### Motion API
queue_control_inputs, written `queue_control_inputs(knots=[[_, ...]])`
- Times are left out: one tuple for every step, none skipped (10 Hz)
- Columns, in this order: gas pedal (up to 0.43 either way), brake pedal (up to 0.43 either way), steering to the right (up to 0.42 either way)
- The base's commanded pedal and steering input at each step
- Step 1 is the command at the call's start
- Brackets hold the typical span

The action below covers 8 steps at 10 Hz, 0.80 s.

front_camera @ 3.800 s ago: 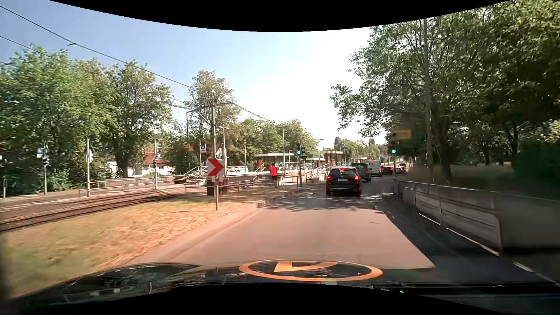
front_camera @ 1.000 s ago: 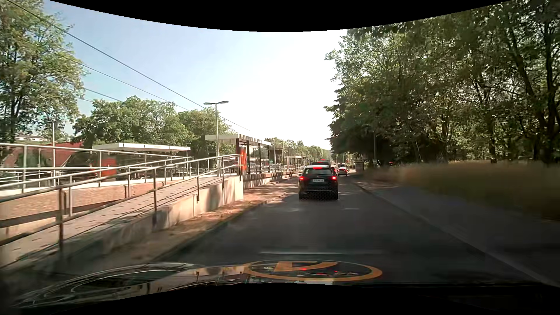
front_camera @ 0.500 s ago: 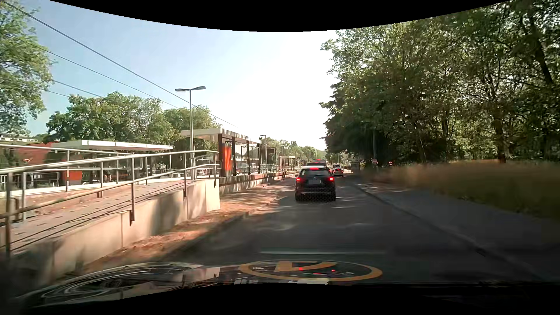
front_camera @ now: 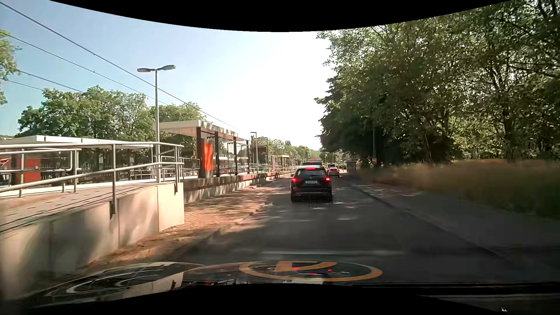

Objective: Follow the waypoints while adhering to traffic rules and regulations

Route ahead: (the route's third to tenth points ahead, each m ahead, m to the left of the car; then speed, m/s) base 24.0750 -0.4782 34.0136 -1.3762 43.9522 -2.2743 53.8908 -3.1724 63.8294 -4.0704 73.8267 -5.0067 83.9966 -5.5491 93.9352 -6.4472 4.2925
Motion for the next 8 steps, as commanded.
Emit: queue_control_inputs(knots=[[0.000, 0.189, 0.041], [0.000, 0.189, 0.041], [0.000, 0.189, 0.041], [0.000, 0.189, 0.041], [0.000, 0.189, 0.041], [0.000, 0.183, 0.041], [0.000, 0.165, 0.041], [0.000, 0.159, 0.041]])
